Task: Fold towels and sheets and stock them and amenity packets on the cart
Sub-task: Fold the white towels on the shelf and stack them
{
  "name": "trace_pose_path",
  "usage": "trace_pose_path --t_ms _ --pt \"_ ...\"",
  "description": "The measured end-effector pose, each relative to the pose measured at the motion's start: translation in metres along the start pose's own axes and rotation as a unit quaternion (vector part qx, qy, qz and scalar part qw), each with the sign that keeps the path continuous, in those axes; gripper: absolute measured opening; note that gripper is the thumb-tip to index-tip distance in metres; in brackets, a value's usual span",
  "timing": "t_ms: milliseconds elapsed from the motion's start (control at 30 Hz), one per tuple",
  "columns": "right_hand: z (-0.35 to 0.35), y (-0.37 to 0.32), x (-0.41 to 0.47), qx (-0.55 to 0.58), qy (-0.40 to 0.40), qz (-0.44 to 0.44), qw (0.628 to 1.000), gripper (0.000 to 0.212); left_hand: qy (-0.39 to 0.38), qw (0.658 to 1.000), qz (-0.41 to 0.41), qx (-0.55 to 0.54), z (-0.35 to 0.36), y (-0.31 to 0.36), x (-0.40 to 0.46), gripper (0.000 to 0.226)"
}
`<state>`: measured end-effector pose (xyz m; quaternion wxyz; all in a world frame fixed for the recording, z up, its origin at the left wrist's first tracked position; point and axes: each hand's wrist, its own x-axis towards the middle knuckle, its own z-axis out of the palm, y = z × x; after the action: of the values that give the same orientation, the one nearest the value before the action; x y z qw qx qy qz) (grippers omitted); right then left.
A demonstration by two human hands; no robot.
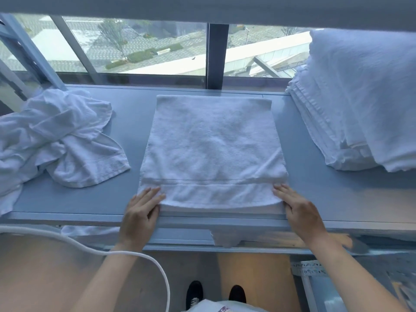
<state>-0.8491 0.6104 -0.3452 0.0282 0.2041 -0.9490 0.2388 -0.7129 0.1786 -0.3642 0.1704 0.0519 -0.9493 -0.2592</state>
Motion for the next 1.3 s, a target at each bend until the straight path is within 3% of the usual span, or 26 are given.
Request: trace_pose_path --t_ms 200,433,600,700,767,867,933,1033,1133,1300 --pt "-0.026 -0.008 0.009 -0.042 0.073 -0.007 0.996 0.05 0.049 0.998 0.015 0.024 -0.021 0.003 0.022 0.028" --pt "-0.002 -0.002 -0.041 -0.04 0.028 -0.017 0.999 0.057 0.038 0.998 0.041 0.023 -0.009 -0.015 -0.013 0.035" --pt "-0.003 -0.005 -0.031 -0.07 0.112 -0.023 0.991 0.029 0.069 0.997 -0.009 0.03 -0.011 0.002 -0.005 0.032" --pt "0.011 -0.038 0.002 -0.035 0.078 -0.045 0.995 0.029 0.035 0.997 0.067 0.013 0.003 0.04 0.031 0.027" --pt "0.028 -0.07 0.032 -0.022 0.024 -0.077 0.997 0.039 -0.035 0.994 0.105 0.02 0.024 0.073 0.061 0.033" --pt "0.053 -0.109 0.077 -0.029 -0.064 -0.095 0.993 0.057 -0.165 0.979 0.08 0.092 0.06 0.104 0.099 0.056" --pt "0.062 -0.113 0.101 -0.052 -0.122 -0.075 0.988 0.063 -0.212 0.966 0.046 0.141 0.073 0.095 0.117 0.064" --pt "0.057 -0.08 0.117 -0.116 -0.146 -0.02 0.982 0.063 -0.223 0.958 0.008 0.182 0.067 0.057 0.119 0.064" --pt "0.036 -0.034 0.103 -0.113 -0.1 0.054 0.987 0.061 -0.19 0.965 -0.038 0.178 0.047 0.023 0.097 0.066" --pt "0.026 -0.016 0.051 -0.114 -0.094 0.097 0.984 0.063 -0.172 0.966 -0.081 0.178 0.031 0.023 0.054 0.068"
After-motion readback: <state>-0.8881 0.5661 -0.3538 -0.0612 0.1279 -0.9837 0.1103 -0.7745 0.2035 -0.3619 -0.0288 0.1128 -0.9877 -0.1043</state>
